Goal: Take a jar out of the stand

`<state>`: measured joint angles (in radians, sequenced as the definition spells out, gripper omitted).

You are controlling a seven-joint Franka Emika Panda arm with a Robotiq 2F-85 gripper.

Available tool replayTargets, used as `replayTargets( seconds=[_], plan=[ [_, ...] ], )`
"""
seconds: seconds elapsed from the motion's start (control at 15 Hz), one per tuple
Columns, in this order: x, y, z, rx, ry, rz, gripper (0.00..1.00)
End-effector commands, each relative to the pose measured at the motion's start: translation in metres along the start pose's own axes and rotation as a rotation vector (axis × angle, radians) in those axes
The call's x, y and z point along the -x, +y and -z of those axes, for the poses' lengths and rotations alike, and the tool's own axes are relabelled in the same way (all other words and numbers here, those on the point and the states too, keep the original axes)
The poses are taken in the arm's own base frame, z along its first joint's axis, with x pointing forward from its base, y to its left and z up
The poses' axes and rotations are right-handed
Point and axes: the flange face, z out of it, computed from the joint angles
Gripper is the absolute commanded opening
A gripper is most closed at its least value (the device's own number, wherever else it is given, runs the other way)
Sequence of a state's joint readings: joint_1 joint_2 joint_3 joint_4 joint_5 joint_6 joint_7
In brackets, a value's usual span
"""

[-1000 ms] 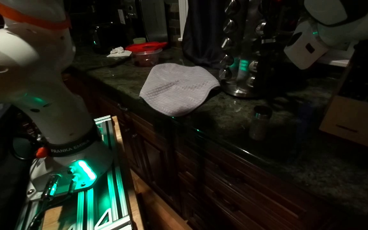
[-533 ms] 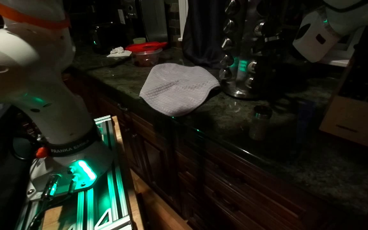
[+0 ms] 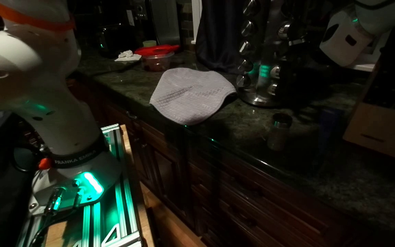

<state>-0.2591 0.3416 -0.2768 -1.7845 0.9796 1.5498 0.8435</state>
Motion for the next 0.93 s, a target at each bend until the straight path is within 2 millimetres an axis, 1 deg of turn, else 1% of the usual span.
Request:
replayTargets(
  seconds=[0.0,0.53,0.73,0.87],
  plan=[
    [0.001,0.006,0.022,-0.065,0.004,-0.010,0.25],
    [0.011,0.004,0.029,-0.044,0.047,0.069,0.25],
    [0.012,0.000,0.028,-0.029,0.071,0.111,0.25],
    [0.011,-0.002,0.030,-0.051,0.076,0.118,0.25]
  ],
)
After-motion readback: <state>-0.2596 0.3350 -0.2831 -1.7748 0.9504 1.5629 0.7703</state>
